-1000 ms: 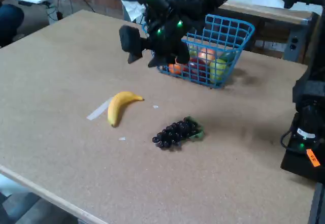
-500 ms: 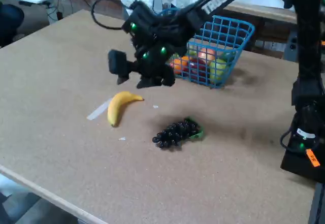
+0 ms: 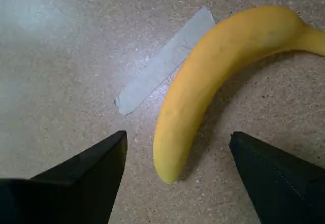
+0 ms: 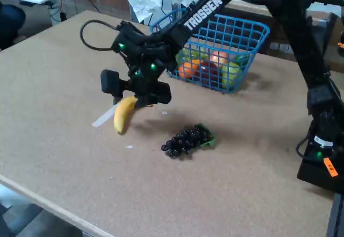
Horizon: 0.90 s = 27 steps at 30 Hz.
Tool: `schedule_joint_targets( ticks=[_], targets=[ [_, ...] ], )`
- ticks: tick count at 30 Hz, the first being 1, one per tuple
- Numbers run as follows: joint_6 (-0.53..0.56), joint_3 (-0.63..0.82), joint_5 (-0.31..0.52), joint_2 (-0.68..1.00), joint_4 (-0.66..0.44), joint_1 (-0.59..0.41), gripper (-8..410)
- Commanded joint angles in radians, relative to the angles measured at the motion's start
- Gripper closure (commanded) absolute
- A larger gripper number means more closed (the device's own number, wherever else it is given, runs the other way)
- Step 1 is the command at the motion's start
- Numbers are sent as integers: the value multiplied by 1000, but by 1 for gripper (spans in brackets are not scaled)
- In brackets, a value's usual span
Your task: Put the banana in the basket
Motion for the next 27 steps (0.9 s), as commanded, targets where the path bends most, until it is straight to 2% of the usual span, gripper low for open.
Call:
schedule_joint_targets(
  ticks=[1, 5, 12, 21, 27],
  targets=[
    [5, 15, 61, -3, -31, -9, 121],
    [10, 14, 59, 1, -73, -25, 121],
    [11, 13, 59, 0, -70, -37, 121],
    [8, 13, 55, 18, -14, -49, 121],
    [34, 14, 20, 100, 61, -48, 121]
  ],
)
